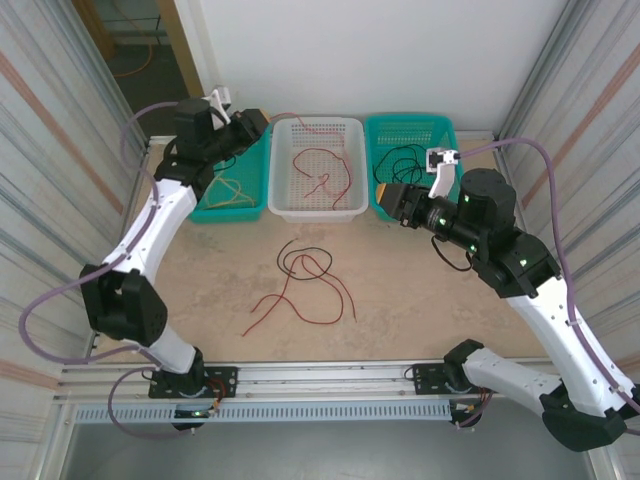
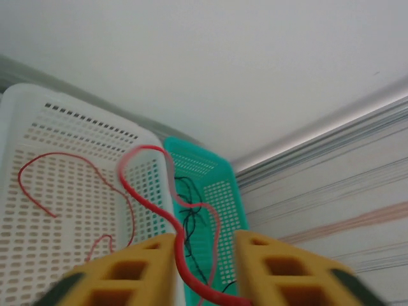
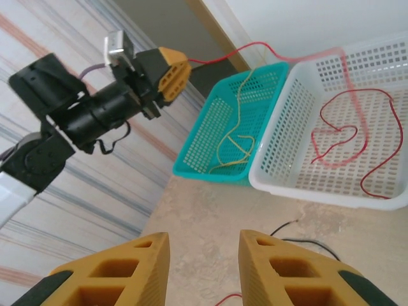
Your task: Untangle the cables
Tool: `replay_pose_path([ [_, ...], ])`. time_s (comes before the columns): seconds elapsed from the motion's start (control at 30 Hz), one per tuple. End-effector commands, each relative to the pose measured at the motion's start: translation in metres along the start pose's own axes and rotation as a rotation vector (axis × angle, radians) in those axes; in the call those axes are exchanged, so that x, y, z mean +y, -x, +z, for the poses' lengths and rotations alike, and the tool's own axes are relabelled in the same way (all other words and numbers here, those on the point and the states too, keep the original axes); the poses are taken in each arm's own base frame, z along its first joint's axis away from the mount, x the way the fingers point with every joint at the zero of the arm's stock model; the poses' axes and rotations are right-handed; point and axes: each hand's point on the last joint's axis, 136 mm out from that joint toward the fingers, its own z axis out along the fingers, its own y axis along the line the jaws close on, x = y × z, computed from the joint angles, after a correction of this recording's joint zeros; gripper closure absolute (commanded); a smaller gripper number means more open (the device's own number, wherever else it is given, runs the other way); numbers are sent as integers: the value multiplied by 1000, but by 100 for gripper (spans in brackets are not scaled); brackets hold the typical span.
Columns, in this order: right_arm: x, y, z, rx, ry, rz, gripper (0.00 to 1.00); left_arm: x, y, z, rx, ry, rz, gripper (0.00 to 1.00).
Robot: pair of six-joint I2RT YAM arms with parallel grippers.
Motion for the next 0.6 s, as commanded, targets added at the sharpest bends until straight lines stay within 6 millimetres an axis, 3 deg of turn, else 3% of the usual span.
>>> replay_pose_path([
  [0.0,-5,-5,-5,-3,-23,-10,66,6,-23,4,74,45,115,33],
  [0.1,-8,-9,-2,5,-31,-8,66,4,-42,0,98,53,179,15],
  [0.13,-10,-11,0,12,-35,-6,66,2,-47,-2,109,62,211,13],
  [0.33,-10,-29,22,79,-40,-15,65,-1,-69,-26,178,114,306,20],
  [0.47,-25,-71,57,208,-107,-46,60,-4,-82,-65,168,110,338,24],
  [0.57,-45,-110,78,320,-186,-75,58,3,-107,-93,209,108,340,28],
])
